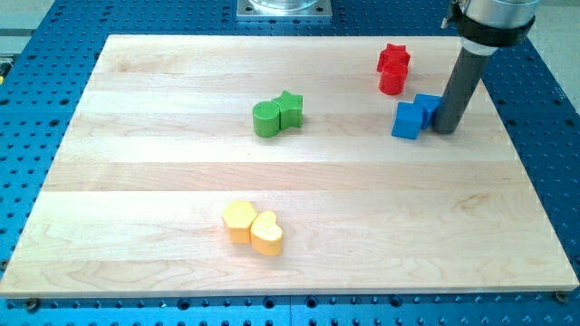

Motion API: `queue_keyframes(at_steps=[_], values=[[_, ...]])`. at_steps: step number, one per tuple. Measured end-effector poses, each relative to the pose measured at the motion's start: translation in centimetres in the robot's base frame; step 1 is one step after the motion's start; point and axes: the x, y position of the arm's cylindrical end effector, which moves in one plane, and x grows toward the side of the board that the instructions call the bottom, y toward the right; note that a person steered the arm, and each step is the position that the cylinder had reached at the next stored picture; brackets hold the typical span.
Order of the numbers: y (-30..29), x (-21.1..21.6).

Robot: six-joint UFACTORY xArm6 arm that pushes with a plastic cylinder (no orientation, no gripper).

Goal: Push the triangle to the top of the cube

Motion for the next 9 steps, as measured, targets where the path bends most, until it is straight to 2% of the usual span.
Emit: queue_keyframes(at_steps=[2,3,4,5,7,9], values=[[1.0,-2.6],[1.2,-2.5],[1.5,-0.3],[-0.9,1.0],[-3.2,-1.3],[3.5,-4.2]])
